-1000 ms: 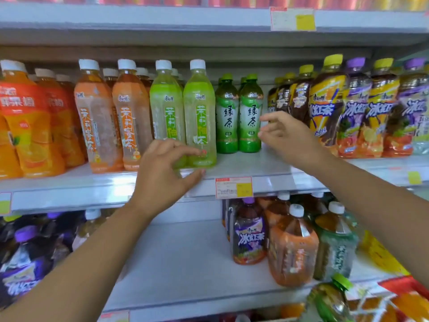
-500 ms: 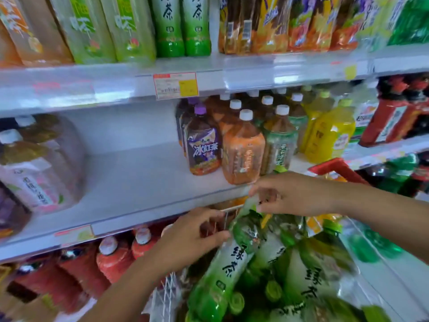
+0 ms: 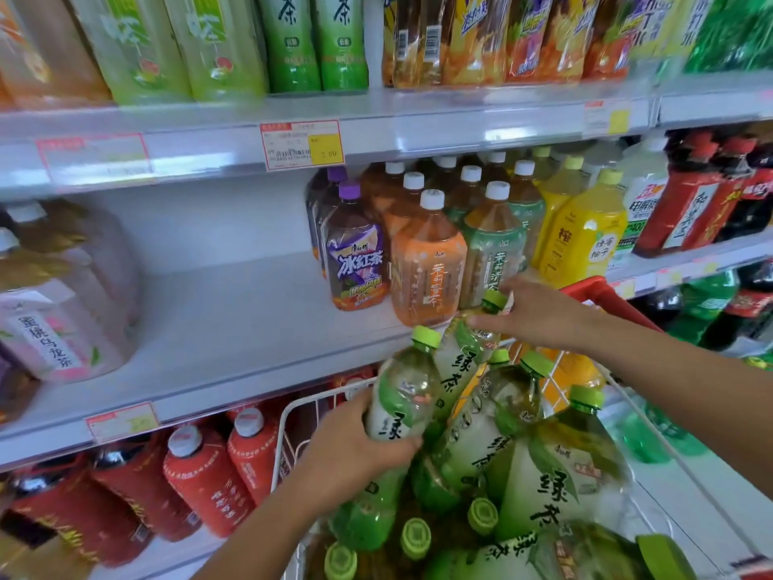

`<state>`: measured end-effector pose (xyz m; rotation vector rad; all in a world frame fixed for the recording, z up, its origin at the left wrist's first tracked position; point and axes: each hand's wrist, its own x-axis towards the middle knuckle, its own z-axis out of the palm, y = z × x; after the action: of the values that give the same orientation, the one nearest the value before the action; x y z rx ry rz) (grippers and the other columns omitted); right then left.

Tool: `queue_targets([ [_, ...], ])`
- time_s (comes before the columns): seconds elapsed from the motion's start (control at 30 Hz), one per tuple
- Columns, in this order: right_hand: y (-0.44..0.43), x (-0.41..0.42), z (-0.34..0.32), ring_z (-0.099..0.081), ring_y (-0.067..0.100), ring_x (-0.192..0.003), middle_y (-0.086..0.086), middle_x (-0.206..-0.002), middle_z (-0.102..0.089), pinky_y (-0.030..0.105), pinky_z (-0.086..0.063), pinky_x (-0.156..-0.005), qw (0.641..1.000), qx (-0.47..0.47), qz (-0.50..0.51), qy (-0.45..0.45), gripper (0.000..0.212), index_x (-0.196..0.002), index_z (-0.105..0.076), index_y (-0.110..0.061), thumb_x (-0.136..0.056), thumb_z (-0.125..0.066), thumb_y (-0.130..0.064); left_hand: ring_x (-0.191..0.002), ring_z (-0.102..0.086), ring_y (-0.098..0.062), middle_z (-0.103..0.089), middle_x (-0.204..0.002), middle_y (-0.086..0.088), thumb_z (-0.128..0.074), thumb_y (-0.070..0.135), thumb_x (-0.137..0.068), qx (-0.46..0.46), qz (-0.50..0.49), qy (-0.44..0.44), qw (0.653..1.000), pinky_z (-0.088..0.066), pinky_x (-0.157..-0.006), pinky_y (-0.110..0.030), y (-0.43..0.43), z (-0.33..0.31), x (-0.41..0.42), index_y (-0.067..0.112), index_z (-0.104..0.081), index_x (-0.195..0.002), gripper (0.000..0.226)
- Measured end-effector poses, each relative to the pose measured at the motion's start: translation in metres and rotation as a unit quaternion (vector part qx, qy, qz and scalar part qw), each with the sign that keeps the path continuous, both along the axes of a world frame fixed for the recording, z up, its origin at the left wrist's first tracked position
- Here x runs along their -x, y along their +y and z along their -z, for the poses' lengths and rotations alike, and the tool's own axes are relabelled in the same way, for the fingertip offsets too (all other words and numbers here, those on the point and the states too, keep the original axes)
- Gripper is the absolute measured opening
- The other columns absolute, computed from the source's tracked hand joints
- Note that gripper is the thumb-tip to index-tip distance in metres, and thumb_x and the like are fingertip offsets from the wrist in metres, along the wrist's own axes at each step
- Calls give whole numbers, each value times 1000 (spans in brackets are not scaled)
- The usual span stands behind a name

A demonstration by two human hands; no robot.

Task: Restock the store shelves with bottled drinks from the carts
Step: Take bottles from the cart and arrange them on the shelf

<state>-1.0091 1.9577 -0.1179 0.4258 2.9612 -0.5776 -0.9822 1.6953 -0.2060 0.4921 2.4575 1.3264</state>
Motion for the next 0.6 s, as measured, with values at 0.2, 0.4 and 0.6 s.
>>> queue_targets([
  [0.2,-6,17,13,-66,21,-86,17,-136,-50,31,-58,-62,990,132,39,-34,130,-150,6,-6,-66,-78,-60,-77,-67,6,-70,-89,29,-83,33,-73,-67,-82,37,994,-51,-67,-17,-24,-19,12,43,-61,-100,36],
  [0.4,-32,5,-3,-64,21,-79,1,-109,-47,33,-58,-62,982,187,-23,15,96,-133,-17,-21,-68,-85,-38,-77,-67,5,-69,-89,28,-80,33,-77,-88,-104,55,989,-53,-69,-20,-33,-27,17,44,-61,-97,30],
  [0.6,-61,-15,-43,-58,2,-84,-9,-103,-54,11,-44,-60,949,232,-87,192,78,-116,-31,-30,-63,-88,-25,-83,-70,-5,-74,-93,14,-84,31,-68,-162,-93,107,976,-54,-66,-17,-41,-65,29,44,-66,-99,38],
])
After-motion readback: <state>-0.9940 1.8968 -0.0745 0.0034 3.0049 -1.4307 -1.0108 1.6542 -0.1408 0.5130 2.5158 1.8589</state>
